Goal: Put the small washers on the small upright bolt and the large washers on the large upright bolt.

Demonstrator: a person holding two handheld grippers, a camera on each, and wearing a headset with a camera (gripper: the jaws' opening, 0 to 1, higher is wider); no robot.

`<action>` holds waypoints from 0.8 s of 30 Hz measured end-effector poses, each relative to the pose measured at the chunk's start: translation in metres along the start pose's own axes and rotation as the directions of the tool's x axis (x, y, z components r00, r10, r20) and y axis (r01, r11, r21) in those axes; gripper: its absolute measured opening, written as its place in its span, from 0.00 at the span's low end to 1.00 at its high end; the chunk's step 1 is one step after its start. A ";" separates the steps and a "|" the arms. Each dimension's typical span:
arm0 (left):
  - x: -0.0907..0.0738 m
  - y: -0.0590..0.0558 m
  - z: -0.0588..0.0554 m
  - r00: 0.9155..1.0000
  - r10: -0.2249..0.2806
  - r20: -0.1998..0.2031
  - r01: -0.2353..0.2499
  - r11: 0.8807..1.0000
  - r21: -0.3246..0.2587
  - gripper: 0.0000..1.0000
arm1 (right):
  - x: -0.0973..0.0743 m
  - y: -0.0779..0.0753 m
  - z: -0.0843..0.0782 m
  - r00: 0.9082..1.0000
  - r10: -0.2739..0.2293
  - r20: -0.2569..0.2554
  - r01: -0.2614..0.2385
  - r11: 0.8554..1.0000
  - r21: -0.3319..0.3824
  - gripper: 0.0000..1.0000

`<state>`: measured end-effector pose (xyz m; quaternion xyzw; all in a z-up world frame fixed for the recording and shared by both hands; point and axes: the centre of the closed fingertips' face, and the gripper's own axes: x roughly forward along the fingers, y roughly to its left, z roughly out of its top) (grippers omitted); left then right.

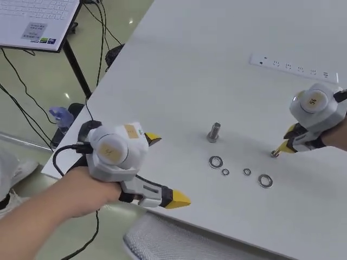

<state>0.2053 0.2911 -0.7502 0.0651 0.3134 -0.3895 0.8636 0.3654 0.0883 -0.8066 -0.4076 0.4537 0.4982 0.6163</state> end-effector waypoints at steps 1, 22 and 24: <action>0.000 -0.001 0.001 1.000 -0.002 0.001 0.002 1.000 0.004 0.94 | 0.000 0.001 0.000 1.000 0.000 0.000 0.000 1.000 -0.003 0.22; -0.002 -0.008 0.003 1.000 -0.006 -0.002 0.007 0.999 0.032 0.92 | 0.007 0.060 0.022 0.996 0.066 0.058 -0.062 0.995 -0.072 0.23; -0.002 -0.009 0.002 1.000 -0.007 -0.003 0.007 0.999 0.031 0.92 | 0.010 0.065 0.023 0.996 0.074 0.058 -0.070 0.995 -0.073 0.23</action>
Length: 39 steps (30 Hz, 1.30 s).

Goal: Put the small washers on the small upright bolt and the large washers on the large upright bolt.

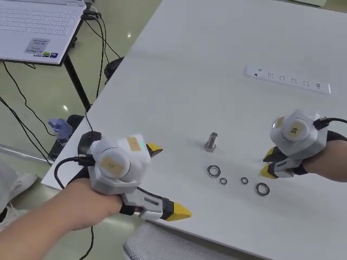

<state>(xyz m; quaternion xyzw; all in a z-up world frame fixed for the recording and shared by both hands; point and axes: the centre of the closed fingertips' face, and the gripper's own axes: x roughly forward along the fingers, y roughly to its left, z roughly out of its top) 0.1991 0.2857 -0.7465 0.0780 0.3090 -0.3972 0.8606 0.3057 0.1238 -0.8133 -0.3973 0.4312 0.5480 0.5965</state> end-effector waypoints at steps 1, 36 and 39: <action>0.000 0.000 0.000 1.000 0.002 -0.001 -0.002 1.000 -0.001 0.92 | 0.001 0.002 0.001 1.000 0.002 0.002 -0.002 1.000 0.002 0.24; -0.007 0.002 -0.019 0.999 0.020 -0.033 -0.021 1.000 -0.017 0.90 | 0.054 0.009 -0.004 1.000 0.005 0.003 -0.005 0.999 0.044 0.25; -0.007 0.002 -0.020 0.999 0.020 -0.035 -0.020 1.000 -0.018 0.89 | 0.056 0.009 -0.005 1.000 -0.003 0.000 0.003 0.999 0.039 0.25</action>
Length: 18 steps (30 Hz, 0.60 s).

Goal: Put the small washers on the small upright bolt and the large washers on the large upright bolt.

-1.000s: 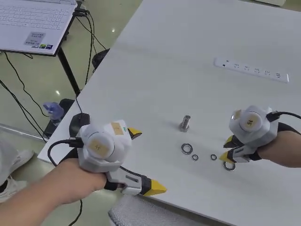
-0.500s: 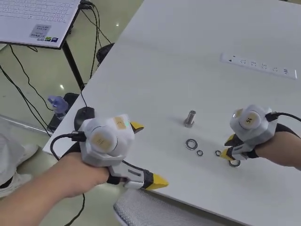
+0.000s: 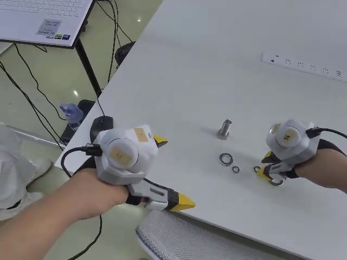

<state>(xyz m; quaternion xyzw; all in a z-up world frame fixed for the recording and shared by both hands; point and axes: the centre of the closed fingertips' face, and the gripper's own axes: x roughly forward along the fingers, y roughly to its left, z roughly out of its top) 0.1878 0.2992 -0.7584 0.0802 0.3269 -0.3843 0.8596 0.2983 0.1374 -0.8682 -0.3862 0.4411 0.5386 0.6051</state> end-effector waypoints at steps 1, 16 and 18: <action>0.000 0.000 0.000 1.000 -0.001 0.000 0.001 1.000 0.001 0.89 | 0.000 0.000 0.000 1.000 -0.001 0.000 0.001 1.000 0.001 0.25; 0.002 0.002 -0.002 1.000 -0.001 -0.002 0.001 1.000 -0.001 0.87 | 0.003 0.001 0.001 1.000 -0.023 0.009 0.023 1.000 -0.011 0.22; 0.002 0.002 -0.003 1.000 -0.001 -0.001 0.001 1.000 -0.003 0.87 | 0.004 0.001 0.001 1.000 -0.021 0.001 0.021 1.000 -0.008 0.22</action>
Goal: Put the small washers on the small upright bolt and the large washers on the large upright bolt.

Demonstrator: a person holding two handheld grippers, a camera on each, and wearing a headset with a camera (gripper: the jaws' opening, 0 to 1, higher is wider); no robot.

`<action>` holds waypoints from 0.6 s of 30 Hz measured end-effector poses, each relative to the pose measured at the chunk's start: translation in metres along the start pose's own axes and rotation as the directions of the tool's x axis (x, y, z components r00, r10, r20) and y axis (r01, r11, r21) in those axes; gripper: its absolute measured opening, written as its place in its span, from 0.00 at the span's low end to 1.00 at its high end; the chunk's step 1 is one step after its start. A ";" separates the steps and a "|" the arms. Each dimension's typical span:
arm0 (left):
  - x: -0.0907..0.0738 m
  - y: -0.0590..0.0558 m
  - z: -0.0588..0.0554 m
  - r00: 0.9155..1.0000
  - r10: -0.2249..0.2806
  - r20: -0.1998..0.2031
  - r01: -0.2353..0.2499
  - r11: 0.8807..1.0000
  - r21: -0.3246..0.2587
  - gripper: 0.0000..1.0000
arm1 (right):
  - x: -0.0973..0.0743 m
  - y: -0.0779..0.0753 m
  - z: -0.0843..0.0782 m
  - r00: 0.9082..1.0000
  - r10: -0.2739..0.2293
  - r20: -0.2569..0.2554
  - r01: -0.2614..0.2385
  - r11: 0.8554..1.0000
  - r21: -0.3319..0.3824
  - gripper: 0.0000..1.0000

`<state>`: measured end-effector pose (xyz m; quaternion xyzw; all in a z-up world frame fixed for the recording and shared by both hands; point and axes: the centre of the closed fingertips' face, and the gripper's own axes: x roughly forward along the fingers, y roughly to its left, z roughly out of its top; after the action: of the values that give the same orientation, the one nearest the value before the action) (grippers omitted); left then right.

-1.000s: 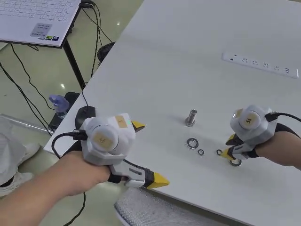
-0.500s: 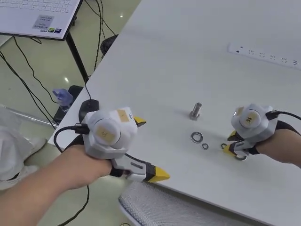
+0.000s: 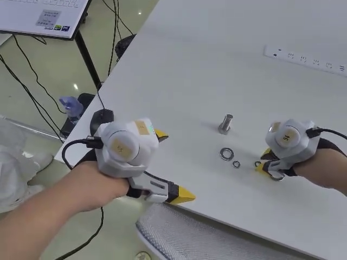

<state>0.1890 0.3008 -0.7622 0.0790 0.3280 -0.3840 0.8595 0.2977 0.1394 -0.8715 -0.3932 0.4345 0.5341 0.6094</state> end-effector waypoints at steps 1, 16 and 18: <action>0.000 0.000 0.000 1.000 0.001 0.001 -0.001 1.000 0.000 0.87 | 0.000 0.000 0.000 1.000 0.001 -0.006 -0.001 1.000 -0.003 0.21; -0.006 0.001 -0.005 1.000 0.013 0.003 -0.013 1.000 -0.009 0.85 | 0.004 0.001 -0.001 0.996 -0.007 -0.094 0.003 0.999 -0.048 0.14; -0.006 0.001 -0.006 1.000 0.014 0.004 -0.014 1.000 -0.012 0.85 | 0.003 0.001 -0.001 0.995 -0.009 -0.098 0.005 0.999 -0.039 0.13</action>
<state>0.1833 0.3075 -0.7629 0.0752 0.3280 -0.3763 0.8633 0.2970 0.1396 -0.8750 -0.4321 0.4521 0.5203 0.5816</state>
